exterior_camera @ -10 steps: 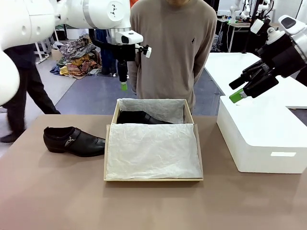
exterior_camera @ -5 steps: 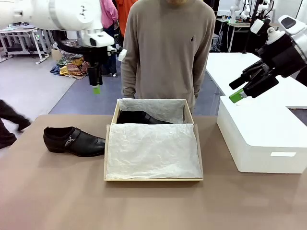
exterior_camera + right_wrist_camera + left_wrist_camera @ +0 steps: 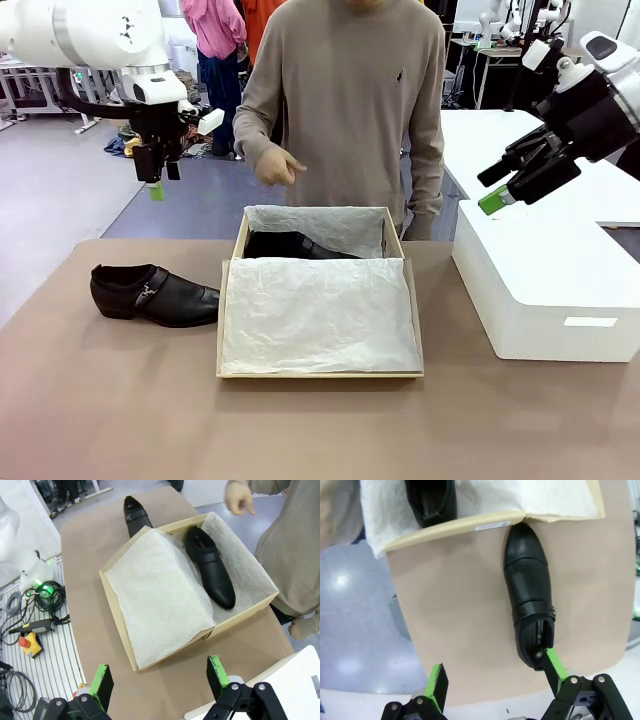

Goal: Pack the shoes into the box.
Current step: Place the other shoe of the Shoes into the Shoes Box.

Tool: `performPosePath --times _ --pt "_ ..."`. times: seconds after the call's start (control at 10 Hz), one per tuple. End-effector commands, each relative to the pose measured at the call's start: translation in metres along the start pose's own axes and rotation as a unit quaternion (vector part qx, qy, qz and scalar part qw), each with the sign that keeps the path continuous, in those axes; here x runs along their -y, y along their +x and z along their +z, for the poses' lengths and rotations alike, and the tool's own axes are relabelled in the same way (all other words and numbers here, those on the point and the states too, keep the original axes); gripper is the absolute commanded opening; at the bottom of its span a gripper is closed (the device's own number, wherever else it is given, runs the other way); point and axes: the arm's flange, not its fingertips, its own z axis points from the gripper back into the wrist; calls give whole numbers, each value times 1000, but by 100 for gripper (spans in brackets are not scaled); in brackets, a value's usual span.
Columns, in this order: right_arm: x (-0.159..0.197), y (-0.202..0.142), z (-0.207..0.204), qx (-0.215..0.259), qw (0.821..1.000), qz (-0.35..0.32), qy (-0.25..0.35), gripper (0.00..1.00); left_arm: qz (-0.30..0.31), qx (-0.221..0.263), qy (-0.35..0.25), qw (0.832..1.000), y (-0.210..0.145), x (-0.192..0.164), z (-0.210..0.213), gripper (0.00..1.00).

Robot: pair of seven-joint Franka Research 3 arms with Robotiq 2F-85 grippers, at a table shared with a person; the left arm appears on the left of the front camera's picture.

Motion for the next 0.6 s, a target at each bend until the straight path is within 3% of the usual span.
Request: performPosePath --times 0.0,0.1,0.2,0.5 --pt "2 1 -2 18 1000 11 6 100 36 21 9 999 6 4 -6 100" --pt "2 1 -2 18 1000 11 6 100 72 44 1 996 18 -4 -6 100" --pt "2 1 -2 18 1000 11 6 100 12 7 0 1000 1 -1 -1 100" --pt "2 1 -2 18 1000 11 6 100 12 7 0 1000 1 -1 -1 100"
